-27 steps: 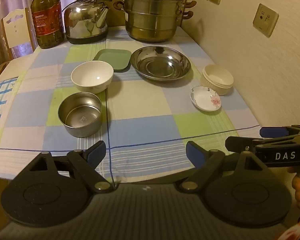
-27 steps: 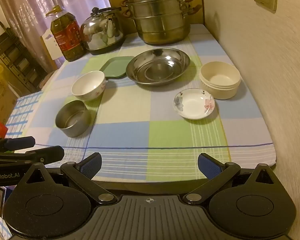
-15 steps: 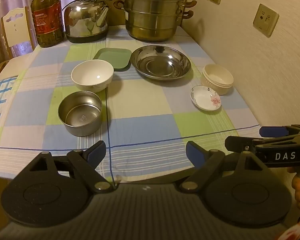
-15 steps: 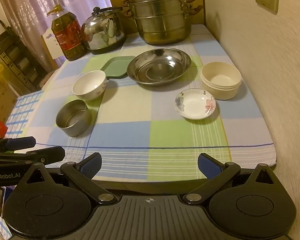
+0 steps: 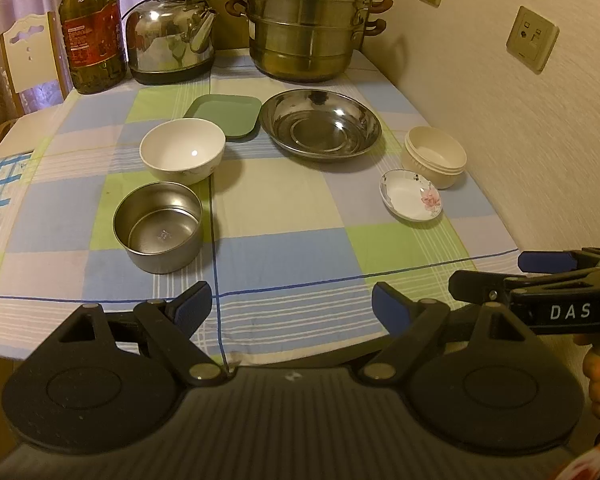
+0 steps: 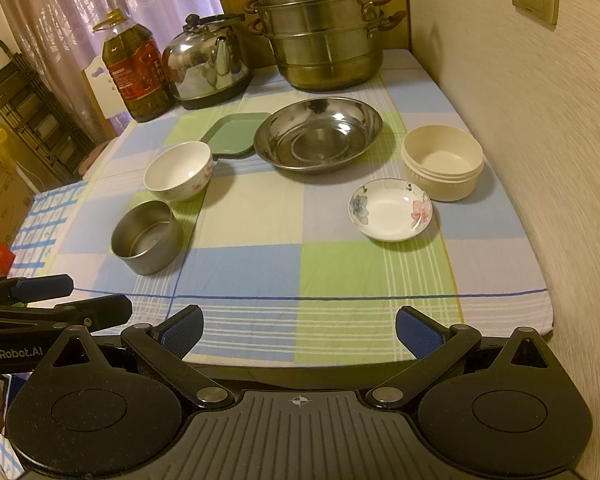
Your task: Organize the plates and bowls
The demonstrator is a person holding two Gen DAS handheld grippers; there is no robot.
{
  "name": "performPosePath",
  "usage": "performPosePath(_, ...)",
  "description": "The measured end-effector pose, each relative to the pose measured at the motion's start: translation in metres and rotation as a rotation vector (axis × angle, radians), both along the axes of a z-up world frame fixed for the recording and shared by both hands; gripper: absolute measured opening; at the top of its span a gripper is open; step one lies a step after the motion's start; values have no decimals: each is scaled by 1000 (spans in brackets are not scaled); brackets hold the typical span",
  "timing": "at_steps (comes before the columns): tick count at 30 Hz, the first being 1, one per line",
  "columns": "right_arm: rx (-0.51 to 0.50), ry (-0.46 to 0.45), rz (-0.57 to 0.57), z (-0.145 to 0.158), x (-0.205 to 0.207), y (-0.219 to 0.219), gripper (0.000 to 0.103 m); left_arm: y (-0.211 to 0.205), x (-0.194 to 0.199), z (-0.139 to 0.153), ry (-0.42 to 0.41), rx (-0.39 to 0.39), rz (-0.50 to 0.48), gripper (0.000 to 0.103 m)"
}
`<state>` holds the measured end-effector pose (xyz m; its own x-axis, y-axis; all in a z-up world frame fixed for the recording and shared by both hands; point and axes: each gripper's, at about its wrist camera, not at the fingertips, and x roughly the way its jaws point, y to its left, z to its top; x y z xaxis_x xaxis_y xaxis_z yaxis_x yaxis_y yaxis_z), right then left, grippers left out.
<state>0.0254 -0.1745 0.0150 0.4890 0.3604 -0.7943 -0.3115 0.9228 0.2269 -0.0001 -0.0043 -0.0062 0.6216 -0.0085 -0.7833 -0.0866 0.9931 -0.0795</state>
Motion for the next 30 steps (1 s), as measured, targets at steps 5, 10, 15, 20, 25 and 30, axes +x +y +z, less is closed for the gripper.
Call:
performPosePath(5,0,2,0,0,0,0,102,-1,0,1,3,-2,1,86)
performPosePath(10,0,1,0,0,1,0,102,0,3,2,8,-6,0,86)
performPosePath(15,0,1,1,0,1,0,102,0,4,2,10,-7,0,86)
performPosePath(20,-1,0,0,0,0,1,102,0,4,2,9,-6,0,86)
performPosePath(25,-1,0,0,1,0,1,102,0,4,2,9,-7,0,86)
performPosePath(30,-1,-1,1,1,0,0,102,0,4,2,9,-7,0,86)
